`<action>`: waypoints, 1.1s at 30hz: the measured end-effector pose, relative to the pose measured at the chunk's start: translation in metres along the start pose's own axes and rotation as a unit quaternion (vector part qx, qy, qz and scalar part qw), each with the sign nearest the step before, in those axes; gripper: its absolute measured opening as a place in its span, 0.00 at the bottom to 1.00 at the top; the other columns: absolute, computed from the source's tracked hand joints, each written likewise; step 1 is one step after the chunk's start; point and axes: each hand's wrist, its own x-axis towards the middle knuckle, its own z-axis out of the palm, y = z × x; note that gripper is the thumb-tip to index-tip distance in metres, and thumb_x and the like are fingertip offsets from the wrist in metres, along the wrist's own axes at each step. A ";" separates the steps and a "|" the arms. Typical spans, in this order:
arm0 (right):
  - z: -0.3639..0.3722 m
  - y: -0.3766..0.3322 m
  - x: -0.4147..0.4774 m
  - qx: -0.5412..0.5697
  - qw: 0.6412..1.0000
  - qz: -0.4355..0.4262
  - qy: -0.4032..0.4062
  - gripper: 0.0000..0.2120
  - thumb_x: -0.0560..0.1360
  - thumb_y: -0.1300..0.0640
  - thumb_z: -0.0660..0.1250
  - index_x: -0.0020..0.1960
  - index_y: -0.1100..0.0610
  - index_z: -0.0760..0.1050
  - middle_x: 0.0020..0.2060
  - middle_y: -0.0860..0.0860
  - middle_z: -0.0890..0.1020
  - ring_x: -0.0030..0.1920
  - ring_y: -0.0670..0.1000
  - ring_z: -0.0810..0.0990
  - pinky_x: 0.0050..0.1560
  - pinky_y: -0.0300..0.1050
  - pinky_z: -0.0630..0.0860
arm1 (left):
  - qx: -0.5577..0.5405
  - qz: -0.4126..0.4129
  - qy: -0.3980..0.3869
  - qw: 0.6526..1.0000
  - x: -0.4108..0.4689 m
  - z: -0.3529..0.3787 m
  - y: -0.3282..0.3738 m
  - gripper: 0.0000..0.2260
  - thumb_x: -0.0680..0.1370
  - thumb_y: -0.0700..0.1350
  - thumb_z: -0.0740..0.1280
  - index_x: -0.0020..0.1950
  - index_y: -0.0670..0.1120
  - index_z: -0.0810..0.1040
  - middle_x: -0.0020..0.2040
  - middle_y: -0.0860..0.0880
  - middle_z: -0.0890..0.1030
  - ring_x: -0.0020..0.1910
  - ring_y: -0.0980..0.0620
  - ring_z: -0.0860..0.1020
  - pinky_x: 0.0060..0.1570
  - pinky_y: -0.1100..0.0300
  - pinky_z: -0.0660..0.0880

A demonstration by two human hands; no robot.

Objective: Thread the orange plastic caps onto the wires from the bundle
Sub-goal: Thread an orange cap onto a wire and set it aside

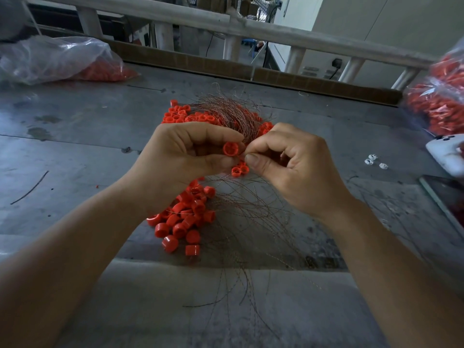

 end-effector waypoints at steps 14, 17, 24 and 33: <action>-0.004 -0.002 -0.001 -0.014 1.000 0.021 0.004 0.04 0.71 0.59 0.68 0.39 0.58 0.79 0.33 0.42 0.74 0.33 0.39 0.71 0.36 0.29 0.65 | -0.113 -0.042 -0.049 0.991 0.000 -0.004 -0.003 0.15 0.68 0.38 0.66 0.53 0.49 0.80 0.46 0.50 0.85 0.46 0.53 0.82 0.46 0.64 0.77; -0.004 -0.002 -0.001 -0.012 1.000 0.023 0.005 0.04 0.70 0.59 0.67 0.38 0.58 0.79 0.32 0.42 0.74 0.33 0.39 0.71 0.35 0.29 0.65 | -0.117 -0.044 -0.054 0.991 0.000 -0.005 -0.002 0.14 0.68 0.39 0.66 0.53 0.48 0.79 0.46 0.50 0.84 0.47 0.53 0.82 0.46 0.65 0.77; -0.004 -0.003 0.000 -0.009 1.000 0.026 0.005 0.05 0.70 0.58 0.67 0.38 0.57 0.79 0.33 0.43 0.74 0.32 0.39 0.71 0.36 0.29 0.66 | -0.109 -0.050 -0.049 0.992 -0.001 -0.006 -0.001 0.14 0.71 0.36 0.65 0.51 0.50 0.81 0.47 0.50 0.84 0.47 0.52 0.82 0.46 0.64 0.77; -0.004 -0.005 0.000 0.018 0.999 0.028 0.002 0.04 0.70 0.59 0.66 0.41 0.56 0.80 0.35 0.45 0.77 0.35 0.43 0.75 0.37 0.32 0.70 | -0.131 -0.049 -0.046 0.989 -0.001 -0.007 0.001 0.13 0.66 0.38 0.66 0.45 0.50 0.84 0.44 0.49 0.85 0.44 0.52 0.83 0.43 0.64 0.78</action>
